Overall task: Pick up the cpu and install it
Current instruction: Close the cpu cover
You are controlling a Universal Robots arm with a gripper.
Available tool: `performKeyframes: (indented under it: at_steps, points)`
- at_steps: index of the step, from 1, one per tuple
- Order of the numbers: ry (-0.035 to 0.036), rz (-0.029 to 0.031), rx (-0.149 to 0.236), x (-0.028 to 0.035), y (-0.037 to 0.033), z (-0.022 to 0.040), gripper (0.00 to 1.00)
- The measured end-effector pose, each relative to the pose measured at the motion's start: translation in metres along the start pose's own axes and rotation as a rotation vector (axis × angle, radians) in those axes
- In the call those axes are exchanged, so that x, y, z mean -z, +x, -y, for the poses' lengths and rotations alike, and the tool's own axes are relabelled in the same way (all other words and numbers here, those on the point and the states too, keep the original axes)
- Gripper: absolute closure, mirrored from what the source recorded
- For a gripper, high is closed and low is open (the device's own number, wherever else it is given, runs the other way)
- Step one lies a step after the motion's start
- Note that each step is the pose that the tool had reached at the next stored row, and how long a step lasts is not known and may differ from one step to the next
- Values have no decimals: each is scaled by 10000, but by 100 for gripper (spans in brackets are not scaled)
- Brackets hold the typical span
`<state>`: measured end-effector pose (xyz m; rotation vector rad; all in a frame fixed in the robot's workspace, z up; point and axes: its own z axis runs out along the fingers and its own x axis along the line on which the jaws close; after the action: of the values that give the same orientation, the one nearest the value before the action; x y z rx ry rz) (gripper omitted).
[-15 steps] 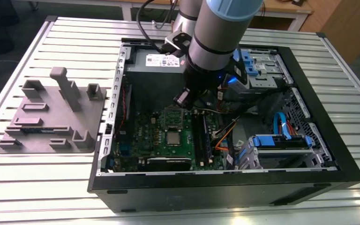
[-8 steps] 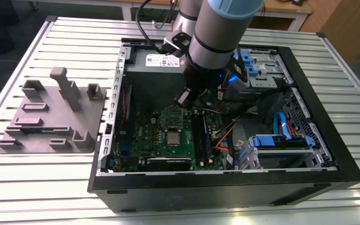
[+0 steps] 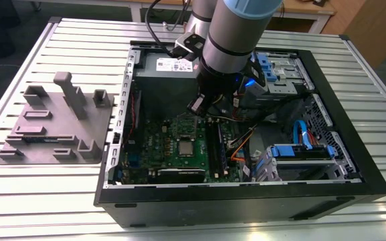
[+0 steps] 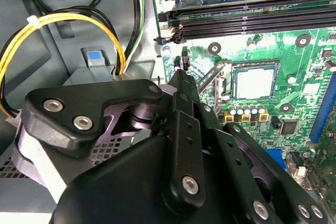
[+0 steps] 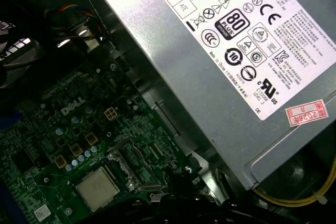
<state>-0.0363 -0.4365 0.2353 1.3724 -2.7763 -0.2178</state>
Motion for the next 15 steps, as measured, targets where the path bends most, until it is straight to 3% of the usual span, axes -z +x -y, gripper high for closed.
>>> performKeyframes:
  at_steps: [8, 15]
  points:
    - [-1, -5, 31, 7, 0, -2, 90]
    - [-15, -73, 501, 11, 3, -6, 90]
